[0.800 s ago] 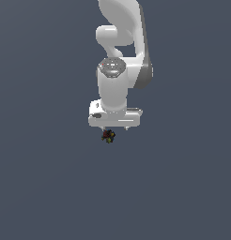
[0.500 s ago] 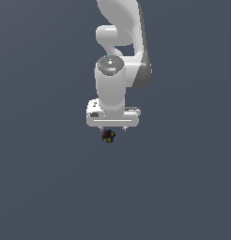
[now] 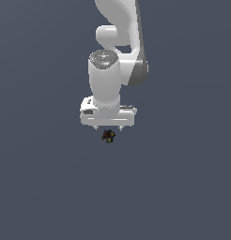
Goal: Pick up the object and move it to a goal position.
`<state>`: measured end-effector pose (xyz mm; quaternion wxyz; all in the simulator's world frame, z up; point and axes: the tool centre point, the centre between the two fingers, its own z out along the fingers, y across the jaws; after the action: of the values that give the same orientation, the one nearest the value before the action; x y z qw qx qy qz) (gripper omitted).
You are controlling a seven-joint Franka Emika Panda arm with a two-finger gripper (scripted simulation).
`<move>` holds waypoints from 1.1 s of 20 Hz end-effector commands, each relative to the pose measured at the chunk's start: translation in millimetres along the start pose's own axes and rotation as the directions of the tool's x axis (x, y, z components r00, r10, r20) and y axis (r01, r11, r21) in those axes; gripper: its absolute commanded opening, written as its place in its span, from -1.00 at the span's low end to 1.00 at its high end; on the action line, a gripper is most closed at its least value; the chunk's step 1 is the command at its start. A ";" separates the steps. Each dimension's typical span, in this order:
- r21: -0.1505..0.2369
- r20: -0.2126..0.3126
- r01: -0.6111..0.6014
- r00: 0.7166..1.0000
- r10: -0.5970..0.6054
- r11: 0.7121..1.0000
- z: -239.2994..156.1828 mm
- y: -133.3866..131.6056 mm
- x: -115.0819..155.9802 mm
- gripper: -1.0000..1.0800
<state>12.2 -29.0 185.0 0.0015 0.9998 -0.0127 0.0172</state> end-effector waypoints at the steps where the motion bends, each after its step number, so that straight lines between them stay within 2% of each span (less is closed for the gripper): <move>1: 0.001 0.002 -0.012 1.000 0.012 1.000 5.1 0.2 -2.4 0.92; 8: 0.003 0.013 -0.108 0.994 0.108 0.994 38.1 3.8 -19.4 0.92; 15: -0.002 0.028 -0.247 0.969 0.247 0.969 82.8 10.2 -48.7 0.92; 22: -0.008 0.033 -0.311 0.950 0.311 0.950 102.1 13.8 -63.9 0.92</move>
<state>-46.5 -41.0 83.4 -0.0003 0.9864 -0.1645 0.0000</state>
